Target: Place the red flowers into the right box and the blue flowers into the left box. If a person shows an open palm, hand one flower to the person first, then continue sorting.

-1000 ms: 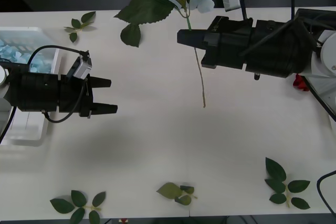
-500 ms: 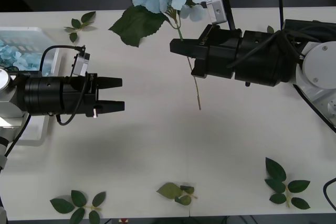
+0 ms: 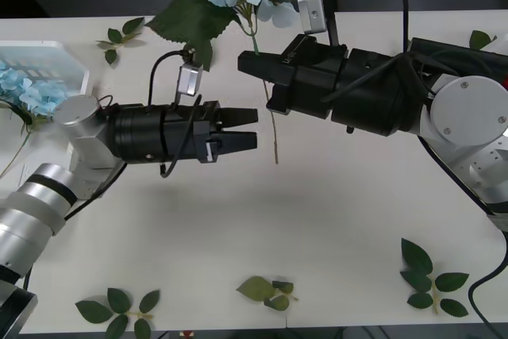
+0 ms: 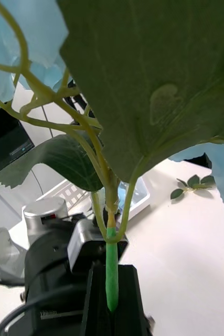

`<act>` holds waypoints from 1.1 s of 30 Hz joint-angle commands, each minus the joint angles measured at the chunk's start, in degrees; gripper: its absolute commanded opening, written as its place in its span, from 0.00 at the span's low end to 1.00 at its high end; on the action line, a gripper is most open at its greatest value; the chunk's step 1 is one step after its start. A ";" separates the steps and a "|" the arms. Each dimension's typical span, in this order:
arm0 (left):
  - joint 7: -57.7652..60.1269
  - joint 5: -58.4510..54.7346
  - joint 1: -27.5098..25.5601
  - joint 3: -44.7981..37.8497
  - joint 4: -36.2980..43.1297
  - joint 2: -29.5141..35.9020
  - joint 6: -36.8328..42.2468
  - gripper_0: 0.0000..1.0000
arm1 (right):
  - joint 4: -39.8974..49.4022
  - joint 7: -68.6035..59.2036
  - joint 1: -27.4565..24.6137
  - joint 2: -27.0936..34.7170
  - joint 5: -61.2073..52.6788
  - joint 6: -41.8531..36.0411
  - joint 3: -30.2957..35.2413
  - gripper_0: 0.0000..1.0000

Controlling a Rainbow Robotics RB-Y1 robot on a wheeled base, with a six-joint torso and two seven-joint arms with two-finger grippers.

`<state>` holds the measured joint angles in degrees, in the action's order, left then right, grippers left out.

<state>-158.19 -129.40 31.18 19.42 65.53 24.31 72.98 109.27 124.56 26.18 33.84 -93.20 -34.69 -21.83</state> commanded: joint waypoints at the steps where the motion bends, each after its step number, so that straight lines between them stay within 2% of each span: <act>1: 3.19 -4.11 2.31 2.02 0.65 -0.93 -3.28 1.00 | 0.51 2.62 1.33 -1.50 0.12 1.12 -0.67 0.00; 19: 3.19 -8.85 7.94 4.31 0.56 -2.69 -5.30 1.00 | 0.07 2.36 1.24 -1.85 -0.32 2.00 -0.67 0.00; 20: 3.19 -9.73 7.94 5.10 0.65 -2.60 -5.48 0.85 | 0.07 2.36 1.24 -1.85 -0.32 2.00 -0.67 0.00; 21: 3.19 -10.52 7.94 5.71 0.65 -2.51 -5.57 0.47 | 0.07 2.36 1.24 -1.85 -0.41 2.08 -0.67 0.00; 22: 3.19 -11.40 7.94 6.42 0.56 -2.34 -5.66 0.00 | 0.07 2.27 1.24 -1.85 -0.32 2.17 -0.67 0.00; 33: 3.19 -12.28 7.94 7.65 0.65 -1.81 -5.83 0.00 | 0.07 2.09 1.24 -1.76 -0.41 2.61 -0.58 0.00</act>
<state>-158.19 -140.84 36.20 26.55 65.25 22.54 67.55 108.59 124.56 26.27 33.74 -93.31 -32.63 -21.95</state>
